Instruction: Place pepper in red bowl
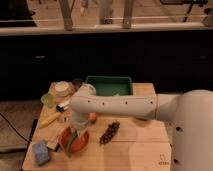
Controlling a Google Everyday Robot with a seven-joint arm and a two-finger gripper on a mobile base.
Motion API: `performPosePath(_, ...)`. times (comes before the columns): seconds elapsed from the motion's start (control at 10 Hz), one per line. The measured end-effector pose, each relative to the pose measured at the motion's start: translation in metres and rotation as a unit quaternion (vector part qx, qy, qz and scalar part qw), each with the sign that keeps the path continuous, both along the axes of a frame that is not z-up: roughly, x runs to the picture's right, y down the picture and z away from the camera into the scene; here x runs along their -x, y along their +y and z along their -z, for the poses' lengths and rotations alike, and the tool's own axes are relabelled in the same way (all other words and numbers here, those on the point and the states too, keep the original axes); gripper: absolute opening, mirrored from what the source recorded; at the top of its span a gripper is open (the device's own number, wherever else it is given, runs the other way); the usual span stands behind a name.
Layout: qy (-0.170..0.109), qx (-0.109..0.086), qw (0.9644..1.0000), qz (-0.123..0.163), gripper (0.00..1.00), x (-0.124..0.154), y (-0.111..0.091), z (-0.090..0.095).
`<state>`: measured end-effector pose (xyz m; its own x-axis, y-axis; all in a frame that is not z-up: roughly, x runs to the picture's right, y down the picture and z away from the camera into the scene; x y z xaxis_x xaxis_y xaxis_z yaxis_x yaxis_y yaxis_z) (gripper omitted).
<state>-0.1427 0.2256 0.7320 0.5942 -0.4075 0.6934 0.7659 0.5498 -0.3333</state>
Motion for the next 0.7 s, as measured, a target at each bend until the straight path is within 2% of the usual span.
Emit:
performPosePath(0.2, 0.003, 0.003, 1.0, -0.003, 0.68, -0.002, -0.004, -0.003)
performPosePath(0.5, 0.004, 0.005, 0.9999, -0.008, 0.8, -0.006, -0.011, -0.007)
performPosePath(0.7, 0.007, 0.005, 0.9999, -0.011, 0.8, -0.013, -0.016, -0.009)
